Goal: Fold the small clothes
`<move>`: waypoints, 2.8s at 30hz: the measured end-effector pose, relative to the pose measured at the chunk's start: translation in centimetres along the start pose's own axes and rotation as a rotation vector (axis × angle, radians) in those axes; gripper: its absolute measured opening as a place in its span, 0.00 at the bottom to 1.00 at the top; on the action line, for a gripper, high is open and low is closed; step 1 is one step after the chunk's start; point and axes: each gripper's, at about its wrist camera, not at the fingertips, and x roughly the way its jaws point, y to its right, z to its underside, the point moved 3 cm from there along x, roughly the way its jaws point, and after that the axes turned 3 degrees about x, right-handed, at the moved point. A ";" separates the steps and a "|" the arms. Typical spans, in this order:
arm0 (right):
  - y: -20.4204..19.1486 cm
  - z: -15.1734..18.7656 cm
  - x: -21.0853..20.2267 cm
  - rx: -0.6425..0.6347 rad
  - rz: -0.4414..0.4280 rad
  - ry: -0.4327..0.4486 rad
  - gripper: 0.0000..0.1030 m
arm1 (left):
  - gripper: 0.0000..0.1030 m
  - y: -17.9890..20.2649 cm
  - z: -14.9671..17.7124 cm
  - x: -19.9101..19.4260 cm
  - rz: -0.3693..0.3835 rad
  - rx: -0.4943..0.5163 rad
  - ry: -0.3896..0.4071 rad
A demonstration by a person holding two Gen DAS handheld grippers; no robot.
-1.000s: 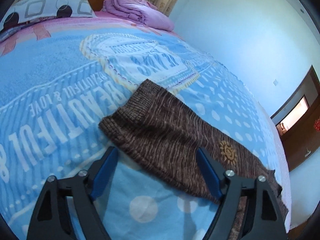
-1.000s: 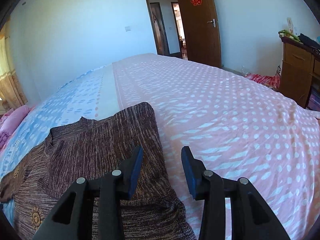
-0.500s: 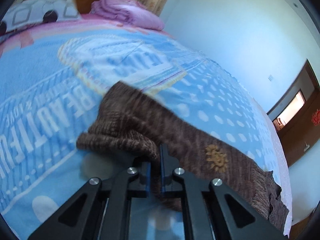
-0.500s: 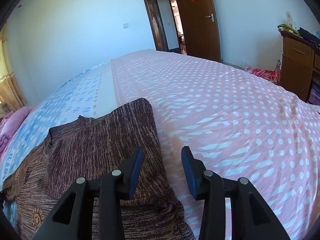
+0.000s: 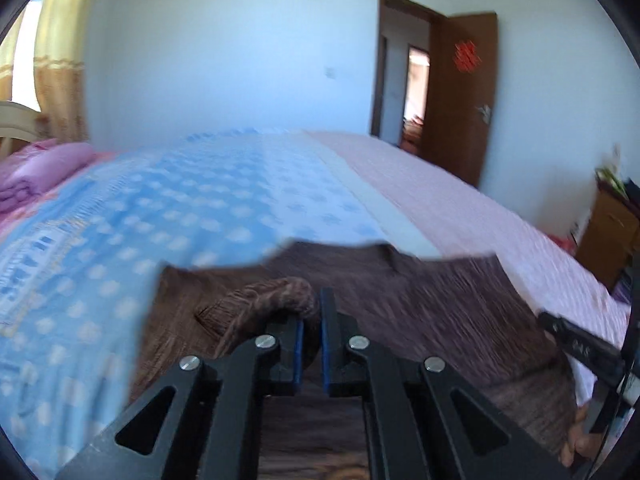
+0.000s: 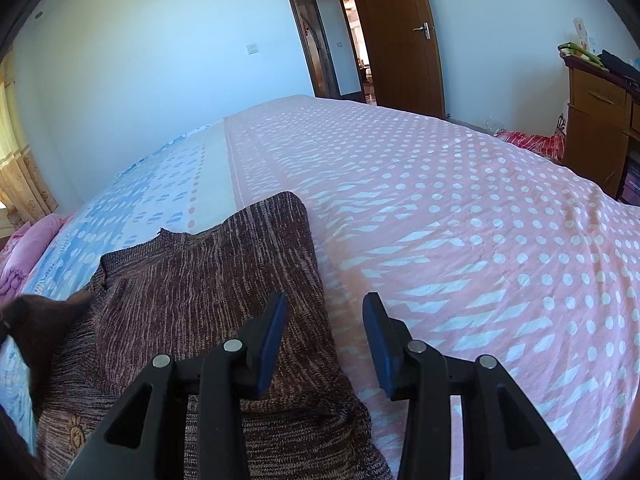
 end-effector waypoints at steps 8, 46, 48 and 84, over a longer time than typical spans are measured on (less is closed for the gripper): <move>0.1 -0.1 0.0 0.005 -0.003 -0.005 0.41 | 0.20 -0.2 2.1 1.0 0.128 -0.143 -0.125; -16.3 -0.4 6.1 -0.142 -0.433 -0.295 0.27 | 0.73 -13.4 9.2 -3.2 -0.039 -0.678 -0.060; -14.3 -0.4 6.0 -0.092 -0.379 -0.301 0.34 | 0.73 -13.4 9.1 -3.1 -0.042 -0.676 -0.062; 3.6 2.1 -23.0 -0.194 -0.248 0.038 0.46 | 0.82 -13.0 10.2 -9.4 0.290 -0.590 -0.073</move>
